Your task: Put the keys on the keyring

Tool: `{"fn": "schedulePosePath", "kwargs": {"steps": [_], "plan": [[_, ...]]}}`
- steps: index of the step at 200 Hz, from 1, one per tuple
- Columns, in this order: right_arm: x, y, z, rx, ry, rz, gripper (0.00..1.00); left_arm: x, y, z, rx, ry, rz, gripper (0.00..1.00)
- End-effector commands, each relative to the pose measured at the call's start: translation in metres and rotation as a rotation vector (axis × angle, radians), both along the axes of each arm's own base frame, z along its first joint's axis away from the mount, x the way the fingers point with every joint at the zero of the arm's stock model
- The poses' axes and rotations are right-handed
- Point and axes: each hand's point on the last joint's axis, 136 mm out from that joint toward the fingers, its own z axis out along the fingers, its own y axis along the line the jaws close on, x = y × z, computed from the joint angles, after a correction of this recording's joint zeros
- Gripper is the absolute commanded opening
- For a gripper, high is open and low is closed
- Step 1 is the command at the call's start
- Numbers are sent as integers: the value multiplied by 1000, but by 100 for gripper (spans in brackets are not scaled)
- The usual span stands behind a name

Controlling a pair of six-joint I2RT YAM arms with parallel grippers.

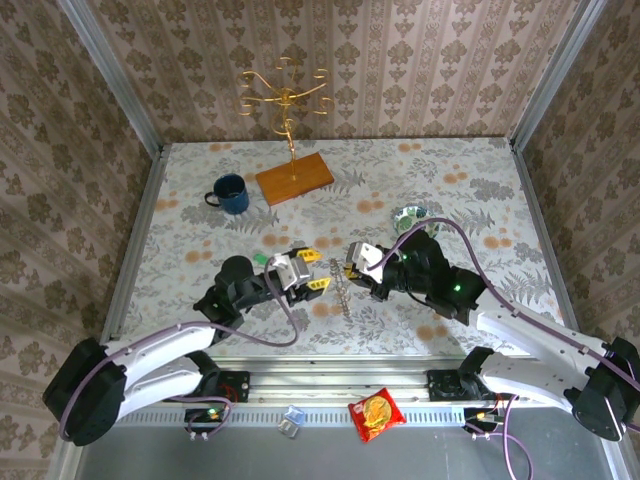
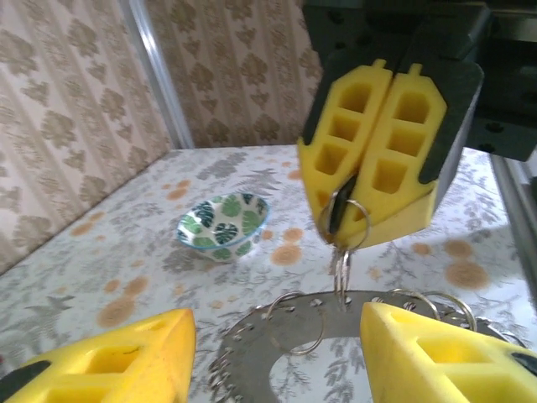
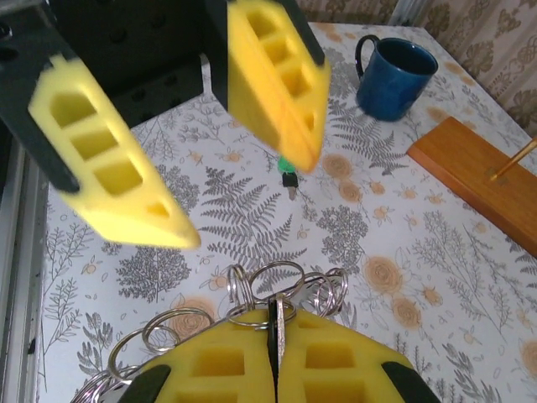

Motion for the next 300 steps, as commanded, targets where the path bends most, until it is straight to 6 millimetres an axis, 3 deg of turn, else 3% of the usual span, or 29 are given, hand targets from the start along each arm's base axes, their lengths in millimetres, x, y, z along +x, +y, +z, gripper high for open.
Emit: {"fn": "schedulePosePath", "kwargs": {"steps": [1, 21, 46, 92, 113, 124, 139, 162, 186, 216, 253, 300], "plan": [[2, 2, 21, 3, -42, -1, 0, 19, 23, 18, -90, -47, 183, 58], [0, 10, 20, 5, -25, 15, 0, 40, 52, 27, -139, -57, 393, 64], [-5, 33, 26, 33, -11, 65, 0, 61, 96, 39, -174, -51, 655, 68], [-12, 103, 43, 155, 17, 156, 0, 74, 171, 59, -275, -43, 1003, 68], [-13, 135, 50, 235, 65, 162, 0, 72, 196, 65, -297, -25, 1104, 68], [-13, 150, 35, 225, 99, 166, 0, 71, 204, 67, -292, -12, 1137, 68], [-8, 155, 16, 189, 101, 149, 0, 71, 209, 66, -274, 12, 1156, 68], [5, 139, -30, 27, 58, 99, 0, 73, 211, 60, -242, 43, 1163, 68], [19, 99, -80, -184, 81, 52, 0, 76, 210, 52, -223, 72, 1167, 68], [28, 49, -122, -401, 103, 24, 0, 81, 210, 42, -211, 101, 1172, 68], [32, 0, -151, -630, 100, 7, 0, 86, 207, 36, -193, 120, 1171, 68], [29, -37, -181, -856, 125, 15, 0, 91, 199, 28, -161, 150, 1147, 68]]}}
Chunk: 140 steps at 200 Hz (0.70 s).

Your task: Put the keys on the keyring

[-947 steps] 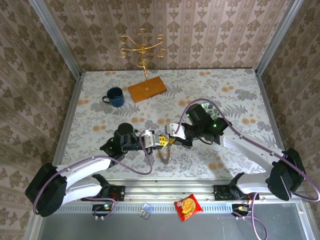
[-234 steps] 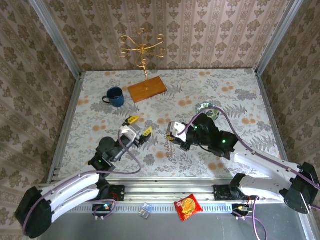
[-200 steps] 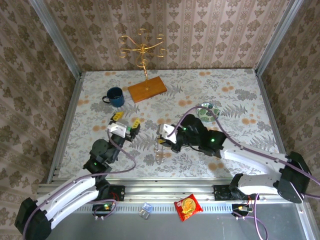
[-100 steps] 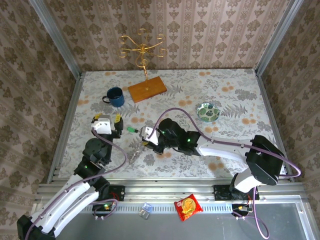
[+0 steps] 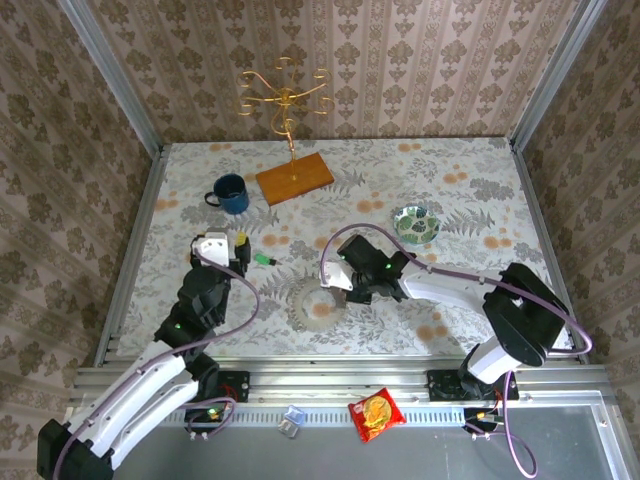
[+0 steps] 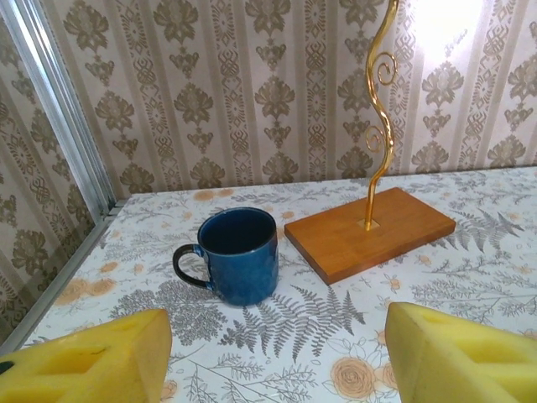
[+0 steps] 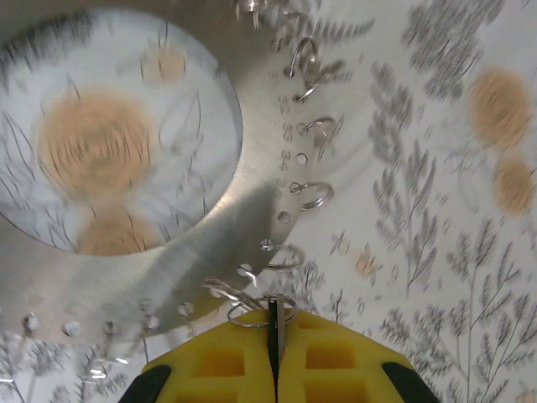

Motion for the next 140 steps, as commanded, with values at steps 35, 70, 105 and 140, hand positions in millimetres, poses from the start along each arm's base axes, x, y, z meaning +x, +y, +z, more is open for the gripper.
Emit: {"fn": "schedulePosePath", "kwargs": {"steps": [35, 70, 105, 140], "plan": [[-2, -48, -27, -267, 1, -1, 2, 6, -9, 6, -27, 21, -36, 69], [9, -62, -25, -300, -10, -72, 14, 11, -15, -4, -20, 88, -47, 69], [14, -55, -1, -199, -19, -147, 38, 17, -25, -16, 3, 184, -83, 71], [4, -31, 38, 69, 59, -303, 42, 21, -37, -27, -17, 237, -132, 73]]}}
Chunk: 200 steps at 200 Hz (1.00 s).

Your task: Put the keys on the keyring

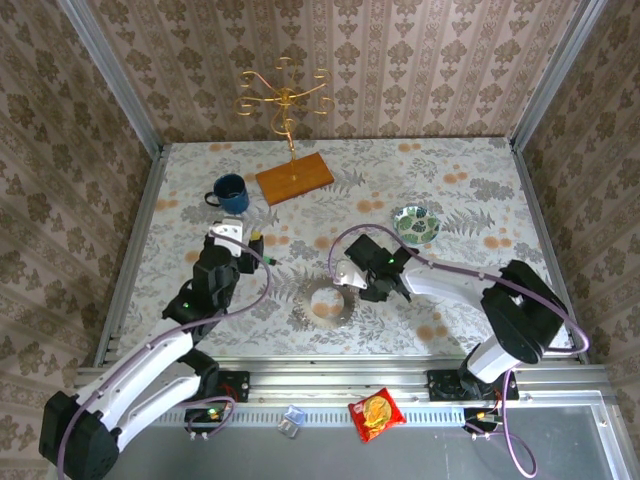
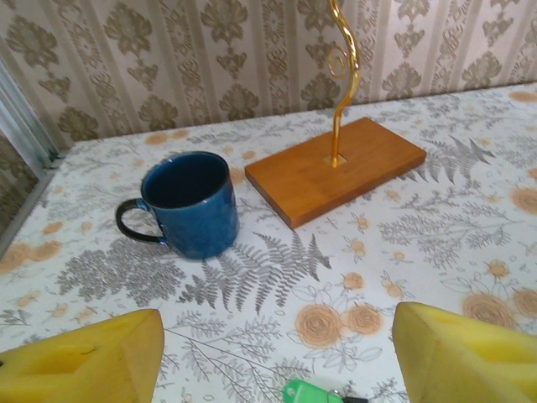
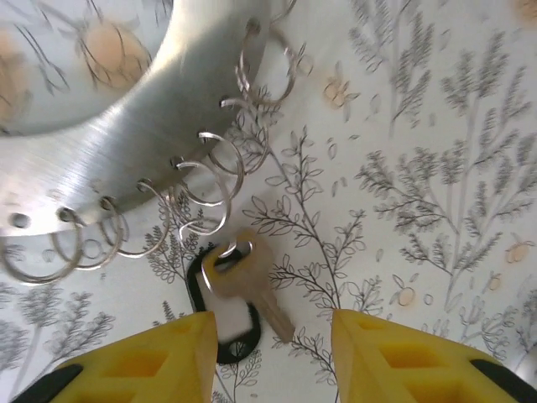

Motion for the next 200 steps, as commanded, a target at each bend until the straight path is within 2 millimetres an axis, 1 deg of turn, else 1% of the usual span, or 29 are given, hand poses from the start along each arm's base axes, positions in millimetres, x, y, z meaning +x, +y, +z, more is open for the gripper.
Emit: {"fn": "schedulePosePath", "kwargs": {"steps": [1, 15, 23, 26, 32, 46, 67, 82, 92, 111, 119, 127, 130, 135, 177, 189, 200], "plan": [[-4, 21, 42, 228, 28, -144, 42, 2, -10, 0, -50, 41, -38, 73], [-12, 33, 54, 360, 81, -250, 41, 4, -14, -5, -75, 56, -42, 73], [-20, 39, 53, 409, 131, -304, 41, 5, -15, -7, -97, 67, -38, 73], [-23, 41, 61, 450, 131, -324, 41, 6, -16, -8, -106, 71, -34, 73], [-29, 46, 64, 494, 161, -366, 41, 6, -17, -11, -125, 85, -30, 73], [-43, 56, 66, 560, 212, -457, 40, 8, -19, -18, -159, 119, -23, 74], [-59, 60, 62, 595, 256, -597, 39, 9, -22, -31, -196, 176, -5, 74], [-67, 57, 53, 586, 279, -694, 38, 10, -23, -39, -212, 206, 5, 74], [-73, 52, 44, 566, 309, -761, 36, 11, -24, -43, -221, 221, 12, 74], [-88, 48, 23, 512, 392, -820, 34, 11, -24, -49, -231, 240, 22, 74], [-91, 45, 16, 483, 408, -844, 32, 12, -24, -51, -236, 243, 25, 74], [-92, 44, 15, 480, 419, -855, 31, 12, -24, -52, -240, 247, 26, 74], [-93, 43, 7, 454, 429, -867, 31, 12, -25, -54, -240, 250, 27, 74], [-94, 41, 2, 440, 439, -879, 30, 13, -25, -54, -245, 249, 26, 74], [-89, 37, -26, 438, 467, -920, 29, 16, -30, -65, -294, 251, 27, 74], [-88, 38, -33, 442, 480, -923, 29, 17, -32, -69, -314, 254, 24, 74], [-86, 40, -35, 440, 479, -918, 29, 18, -36, -70, -320, 264, 15, 74]]}}
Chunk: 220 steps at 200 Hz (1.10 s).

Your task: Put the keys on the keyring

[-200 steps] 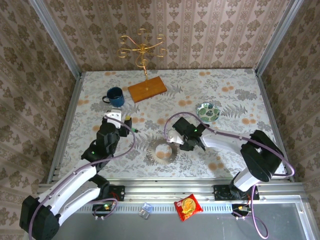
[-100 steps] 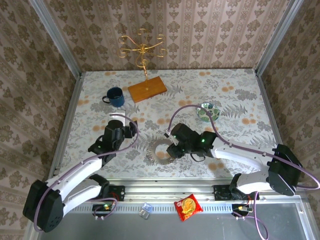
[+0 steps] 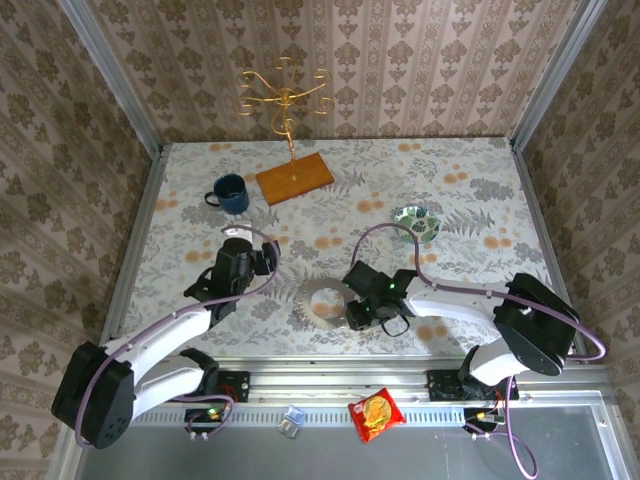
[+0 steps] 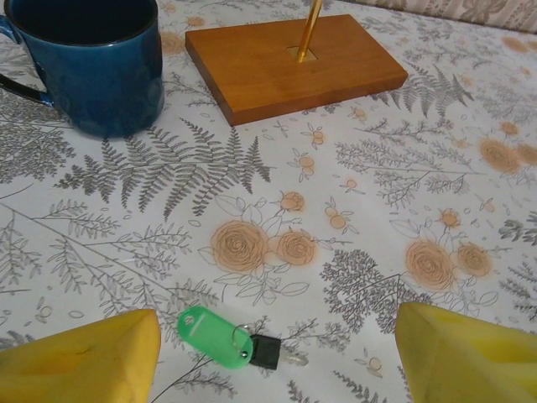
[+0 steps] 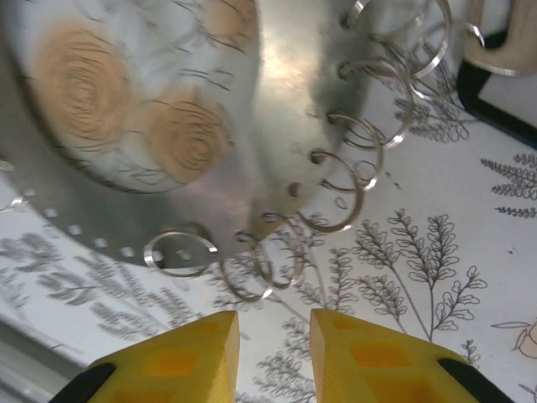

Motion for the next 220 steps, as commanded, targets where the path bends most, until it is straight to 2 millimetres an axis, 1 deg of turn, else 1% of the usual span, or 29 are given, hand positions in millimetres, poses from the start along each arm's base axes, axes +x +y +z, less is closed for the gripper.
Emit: {"fn": "schedulePosePath", "kwargs": {"steps": [1, 23, 47, 66, 74, 76, 78, 96, 110, 115, 118, 125, 145, 160, 199, 220], "plan": [[2, 7, -8, 32, 22, -18, 29, 5, -7, 2, -79, -9, 2, 74], [2, 7, -5, 45, 12, -22, 27, 7, -11, 1, -72, 1, -16, 74], [-4, -1, -1, 33, 17, -27, 27, 7, -10, 2, -70, -6, -13, 74], [-5, -5, 13, 51, -2, -32, 29, 6, -8, 4, -60, -12, -11, 74], [-4, -5, 14, 55, -4, -38, 29, 6, -8, 4, -56, -14, -10, 74], [-3, -3, 21, 76, -18, -37, 29, 6, -8, 4, -55, -15, -10, 74], [-3, -3, 23, 83, -23, -39, 29, 6, -7, 4, -54, -16, -7, 74], [0, 4, 29, 119, -30, -38, 29, 6, -4, 6, -49, -25, 3, 74], [1, 7, 25, 125, -20, -37, 29, 7, -3, 8, -50, -32, 10, 74], [2, 10, 27, 134, -22, -33, 29, 7, -3, 8, -48, -32, 9, 74], [2, 10, 20, 119, -6, -31, 29, 7, -3, 8, -49, -32, 11, 74], [2, 13, 17, 118, 3, -23, 29, 7, -3, 8, -48, -34, 12, 74], [4, 22, 14, 130, 16, -1, 28, 7, -2, 7, -52, -34, 18, 74], [5, 26, 12, 132, 18, 10, 28, 6, -1, 7, -54, -35, 23, 74], [13, 21, 7, 75, -8, 16, 28, 3, 3, 7, -57, -43, 32, 74], [14, 24, 5, 86, -1, 17, 28, 1, 6, 7, -54, -46, 37, 74]]}}
